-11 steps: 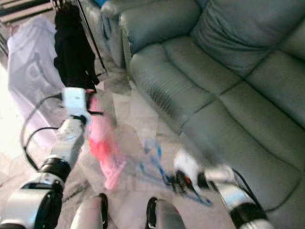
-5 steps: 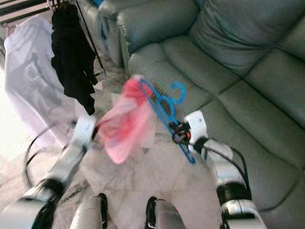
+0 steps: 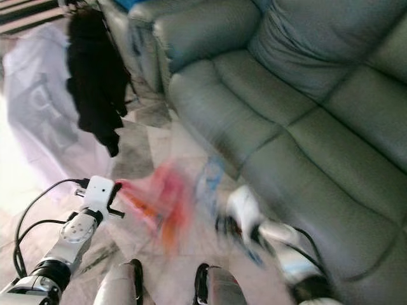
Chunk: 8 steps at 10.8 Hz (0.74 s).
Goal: Hang hanger
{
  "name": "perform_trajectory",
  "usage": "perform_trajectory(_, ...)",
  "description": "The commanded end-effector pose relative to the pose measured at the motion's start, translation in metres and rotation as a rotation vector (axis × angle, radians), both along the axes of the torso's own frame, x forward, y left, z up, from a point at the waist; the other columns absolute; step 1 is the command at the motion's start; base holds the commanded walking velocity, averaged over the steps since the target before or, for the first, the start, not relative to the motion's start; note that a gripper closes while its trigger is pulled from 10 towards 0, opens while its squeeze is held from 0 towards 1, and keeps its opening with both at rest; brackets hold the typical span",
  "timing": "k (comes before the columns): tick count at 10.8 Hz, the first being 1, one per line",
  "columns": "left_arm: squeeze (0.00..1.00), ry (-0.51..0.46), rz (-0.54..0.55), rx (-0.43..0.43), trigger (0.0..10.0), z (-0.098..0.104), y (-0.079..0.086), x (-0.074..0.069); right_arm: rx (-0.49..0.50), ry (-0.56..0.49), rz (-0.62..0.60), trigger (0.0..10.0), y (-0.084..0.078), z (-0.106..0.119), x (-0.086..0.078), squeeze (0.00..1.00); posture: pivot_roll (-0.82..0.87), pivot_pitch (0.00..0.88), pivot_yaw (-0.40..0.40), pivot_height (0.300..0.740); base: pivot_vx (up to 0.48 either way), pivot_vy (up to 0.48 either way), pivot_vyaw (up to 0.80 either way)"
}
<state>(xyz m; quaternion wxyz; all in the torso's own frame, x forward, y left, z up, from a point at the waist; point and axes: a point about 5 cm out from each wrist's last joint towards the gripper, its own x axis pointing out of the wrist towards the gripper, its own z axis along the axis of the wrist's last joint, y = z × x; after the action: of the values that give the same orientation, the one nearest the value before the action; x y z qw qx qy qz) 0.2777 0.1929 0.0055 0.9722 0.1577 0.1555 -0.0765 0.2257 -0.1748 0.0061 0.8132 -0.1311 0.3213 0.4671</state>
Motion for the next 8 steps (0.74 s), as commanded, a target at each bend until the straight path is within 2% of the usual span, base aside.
perform_trajectory(1,0.00,0.006,-0.011,0.028,10.0,-0.002,0.000,-0.003,-0.035,0.031,0.145,10.0,-0.002,0.003,-0.008,0.00,-0.03,0.157,-0.073,0.740,0.000,0.000,0.00)
perform_trajectory(2,0.00,-0.004,0.007,0.049,10.0,-0.002,0.000,-0.002,-0.109,0.006,0.192,10.0,-0.022,0.014,0.001,0.00,-0.03,0.153,-0.078,0.740,0.000,0.000,0.00)
perform_trajectory(3,0.00,-0.001,0.015,0.073,10.0,-0.003,0.000,-0.001,-0.110,0.035,0.215,10.0,-0.036,0.027,0.005,0.00,-0.04,0.151,-0.079,0.740,0.000,0.000,0.00)
perform_trajectory(4,0.00,0.002,0.023,0.092,10.0,-0.003,-0.001,0.000,-0.113,0.073,0.240,10.0,-0.047,0.035,0.004,0.00,-0.04,0.149,-0.080,0.740,0.000,0.000,0.00)
perform_trajectory(6,0.00,-0.013,0.053,0.137,10.0,-0.002,0.001,0.002,-0.183,0.142,0.331,10.0,-0.071,0.044,-0.003,0.00,-0.04,0.147,-0.085,0.740,0.000,0.000,0.00)
perform_trajectory(8,0.00,-0.021,0.129,0.197,10.0,0.000,0.009,0.005,-0.228,0.118,0.311,10.0,-0.081,0.051,0.005,0.00,-0.05,0.145,-0.088,0.740,0.000,0.000,0.00)
